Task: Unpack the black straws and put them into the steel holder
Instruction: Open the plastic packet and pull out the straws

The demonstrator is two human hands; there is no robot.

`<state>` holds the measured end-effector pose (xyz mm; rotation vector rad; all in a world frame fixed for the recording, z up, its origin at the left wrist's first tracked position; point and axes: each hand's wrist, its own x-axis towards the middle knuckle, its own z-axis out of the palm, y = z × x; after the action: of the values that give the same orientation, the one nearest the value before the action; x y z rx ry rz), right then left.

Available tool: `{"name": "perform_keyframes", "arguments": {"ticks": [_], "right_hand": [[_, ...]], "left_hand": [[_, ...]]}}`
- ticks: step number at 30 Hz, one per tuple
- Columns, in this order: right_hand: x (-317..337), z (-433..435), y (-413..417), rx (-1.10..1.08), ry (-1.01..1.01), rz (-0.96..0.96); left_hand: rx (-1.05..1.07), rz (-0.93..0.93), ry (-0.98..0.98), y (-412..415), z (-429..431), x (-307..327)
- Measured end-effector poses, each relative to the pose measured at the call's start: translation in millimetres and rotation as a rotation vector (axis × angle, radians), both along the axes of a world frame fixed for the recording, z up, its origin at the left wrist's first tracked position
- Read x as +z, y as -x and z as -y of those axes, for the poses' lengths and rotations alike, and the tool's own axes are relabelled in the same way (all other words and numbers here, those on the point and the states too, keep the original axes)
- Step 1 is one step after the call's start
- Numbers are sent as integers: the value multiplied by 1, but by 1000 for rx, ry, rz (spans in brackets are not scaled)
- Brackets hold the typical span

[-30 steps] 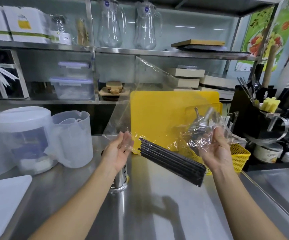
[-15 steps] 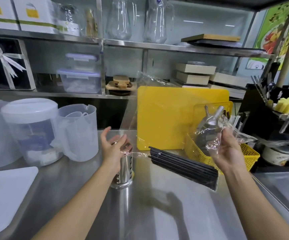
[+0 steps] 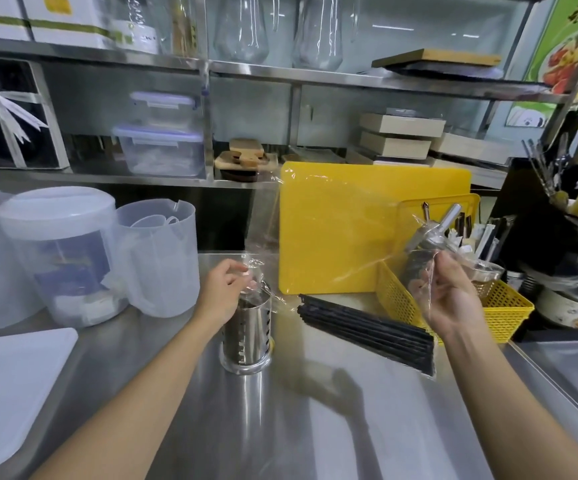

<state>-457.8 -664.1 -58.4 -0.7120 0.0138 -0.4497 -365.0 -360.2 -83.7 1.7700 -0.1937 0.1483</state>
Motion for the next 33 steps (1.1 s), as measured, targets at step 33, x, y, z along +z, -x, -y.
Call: {"name": "perform_keyframes", "arguments": {"ticks": [33], "right_hand": [[2, 9, -30, 91, 131, -29]], "left_hand": [[-141, 169, -3, -40, 2, 44]]}}
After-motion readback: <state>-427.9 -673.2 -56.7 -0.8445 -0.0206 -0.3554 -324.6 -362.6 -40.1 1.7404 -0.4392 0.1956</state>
